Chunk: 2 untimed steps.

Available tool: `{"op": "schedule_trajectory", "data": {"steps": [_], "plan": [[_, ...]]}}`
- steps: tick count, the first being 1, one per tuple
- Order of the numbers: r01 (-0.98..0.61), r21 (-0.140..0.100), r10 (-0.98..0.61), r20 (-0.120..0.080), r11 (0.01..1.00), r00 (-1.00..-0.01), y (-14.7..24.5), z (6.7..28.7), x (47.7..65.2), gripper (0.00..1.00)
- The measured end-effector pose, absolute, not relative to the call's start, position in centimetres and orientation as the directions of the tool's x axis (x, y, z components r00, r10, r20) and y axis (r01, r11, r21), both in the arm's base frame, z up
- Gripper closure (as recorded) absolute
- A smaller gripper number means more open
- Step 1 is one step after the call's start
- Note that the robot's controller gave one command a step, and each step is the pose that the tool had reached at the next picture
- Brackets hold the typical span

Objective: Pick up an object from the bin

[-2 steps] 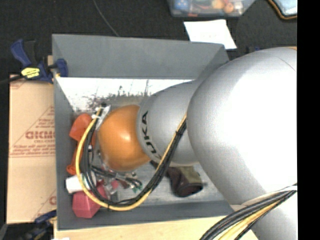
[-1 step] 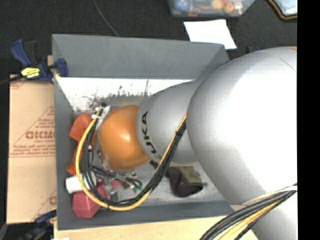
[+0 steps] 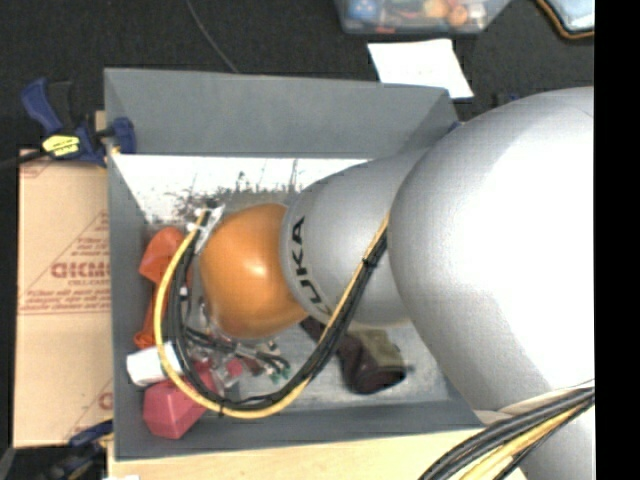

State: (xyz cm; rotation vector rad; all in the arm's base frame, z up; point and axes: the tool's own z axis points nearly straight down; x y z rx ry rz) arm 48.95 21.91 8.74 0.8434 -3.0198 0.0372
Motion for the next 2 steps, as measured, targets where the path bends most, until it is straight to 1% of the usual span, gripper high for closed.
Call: {"op": "schedule_trajectory", "data": {"steps": [1,2], "plan": [[-0.516,-0.023,-0.516,0.005,0.856,-0.857,21.9,12.1,49.2,1.0],[-0.515,-0.022,-0.515,0.015,0.857,-0.857,21.8,14.4,49.0,1.0]]}}
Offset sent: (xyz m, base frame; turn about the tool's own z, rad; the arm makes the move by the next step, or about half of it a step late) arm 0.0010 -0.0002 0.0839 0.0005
